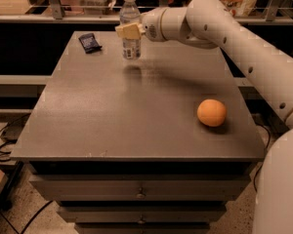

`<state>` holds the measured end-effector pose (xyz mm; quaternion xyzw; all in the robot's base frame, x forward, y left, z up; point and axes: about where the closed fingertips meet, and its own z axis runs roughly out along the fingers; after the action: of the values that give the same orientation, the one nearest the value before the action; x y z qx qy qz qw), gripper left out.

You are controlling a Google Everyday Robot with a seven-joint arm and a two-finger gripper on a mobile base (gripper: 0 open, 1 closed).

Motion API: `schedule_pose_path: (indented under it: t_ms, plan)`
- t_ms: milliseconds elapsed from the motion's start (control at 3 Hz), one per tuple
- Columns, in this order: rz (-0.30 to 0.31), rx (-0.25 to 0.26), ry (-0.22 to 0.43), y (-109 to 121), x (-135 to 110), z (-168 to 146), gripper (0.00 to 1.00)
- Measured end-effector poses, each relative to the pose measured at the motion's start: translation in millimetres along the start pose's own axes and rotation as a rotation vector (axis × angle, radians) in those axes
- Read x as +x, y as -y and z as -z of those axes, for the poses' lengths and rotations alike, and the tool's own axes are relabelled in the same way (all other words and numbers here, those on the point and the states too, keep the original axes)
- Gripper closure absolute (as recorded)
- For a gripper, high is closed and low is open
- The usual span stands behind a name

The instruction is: Move blue plastic bottle near rxbar blueberry

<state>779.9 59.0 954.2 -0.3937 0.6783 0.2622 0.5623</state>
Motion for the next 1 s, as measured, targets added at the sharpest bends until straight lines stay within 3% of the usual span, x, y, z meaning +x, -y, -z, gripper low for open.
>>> schedule_pose_path:
  t_ms: [667,1000]
  plan:
    - [0.013,0.057,0.013,-20,-5,-56,1.00]
    - [0.016,0.082,0.019,-17,-9,-77,1.00]
